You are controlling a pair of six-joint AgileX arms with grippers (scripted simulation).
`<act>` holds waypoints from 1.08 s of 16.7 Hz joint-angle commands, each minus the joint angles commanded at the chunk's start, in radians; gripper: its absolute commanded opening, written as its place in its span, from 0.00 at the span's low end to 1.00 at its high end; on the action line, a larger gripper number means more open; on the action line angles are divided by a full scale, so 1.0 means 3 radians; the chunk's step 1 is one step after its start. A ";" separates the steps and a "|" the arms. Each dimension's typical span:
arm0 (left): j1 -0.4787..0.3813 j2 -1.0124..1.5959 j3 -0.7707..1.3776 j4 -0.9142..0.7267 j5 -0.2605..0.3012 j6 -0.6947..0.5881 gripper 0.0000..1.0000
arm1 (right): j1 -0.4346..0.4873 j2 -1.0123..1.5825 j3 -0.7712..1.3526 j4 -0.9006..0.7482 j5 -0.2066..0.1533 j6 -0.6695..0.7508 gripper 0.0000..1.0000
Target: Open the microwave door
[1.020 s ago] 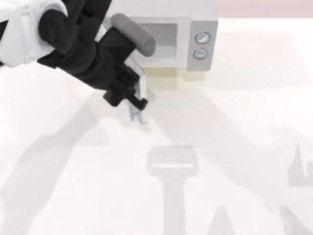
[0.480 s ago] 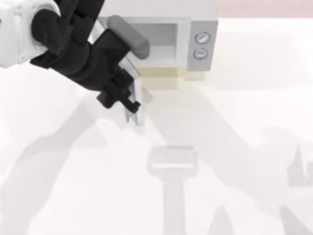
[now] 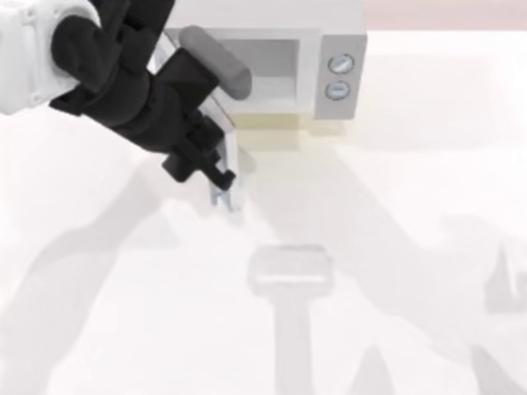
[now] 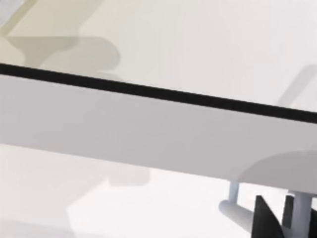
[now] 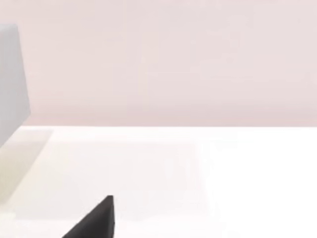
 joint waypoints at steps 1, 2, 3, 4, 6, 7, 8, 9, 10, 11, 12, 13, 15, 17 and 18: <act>0.0000 0.0000 0.0000 0.0000 0.0000 0.0000 0.00 | 0.0000 0.0000 0.0000 0.0000 0.0000 0.0000 1.00; 0.0000 0.0000 0.0000 0.0000 0.0000 0.0000 0.00 | 0.0000 0.0000 0.0000 0.0000 0.0000 0.0000 1.00; 0.0000 0.0000 0.0000 0.0000 0.0000 0.0000 0.00 | 0.0000 0.0000 0.0000 0.0000 0.0000 0.0000 1.00; 0.0000 0.0000 0.0000 0.0000 0.0000 0.0000 0.00 | 0.0000 0.0000 0.0000 0.0000 0.0000 0.0000 1.00; 0.0000 0.0000 0.0000 0.0000 0.0000 0.0000 0.00 | 0.0000 0.0000 0.0000 0.0000 0.0000 0.0000 1.00; 0.0000 0.0000 0.0000 0.0000 0.0000 0.0000 0.00 | 0.0000 0.0000 0.0000 0.0000 0.0000 0.0000 1.00; 0.0000 0.0000 0.0000 0.0000 0.0000 0.0000 0.00 | 0.0000 0.0000 0.0000 0.0000 0.0000 0.0000 1.00; 0.0000 0.0000 0.0000 0.0000 0.0000 0.0000 0.00 | 0.0000 0.0000 0.0000 0.0000 0.0000 0.0000 1.00; 0.0000 0.0000 0.0000 0.0000 0.0000 0.0000 0.00 | 0.0000 0.0000 0.0000 0.0000 0.0000 0.0000 1.00; -0.0014 -0.0001 -0.0001 -0.0002 0.0017 -0.0009 0.00 | 0.0000 0.0000 0.0000 0.0000 0.0000 0.0000 1.00; -0.0009 -0.0001 -0.0003 -0.0007 0.0021 0.0002 0.00 | 0.0000 0.0000 0.0000 0.0000 0.0000 0.0000 1.00; 0.0010 0.0000 -0.0010 -0.0024 0.0039 0.0044 0.00 | 0.0000 0.0000 0.0000 0.0000 0.0000 0.0000 1.00; 0.0074 -0.0019 -0.0017 -0.0063 0.0107 0.0199 0.00 | 0.0000 0.0000 0.0000 0.0000 0.0000 0.0000 1.00; 0.0155 -0.0057 -0.0016 -0.0098 0.0198 0.0395 0.00 | 0.0000 0.0000 0.0000 0.0000 0.0000 0.0000 1.00; 0.0193 -0.0068 -0.0024 -0.0122 0.0239 0.0484 0.00 | 0.0000 0.0000 0.0000 0.0000 0.0000 0.0000 1.00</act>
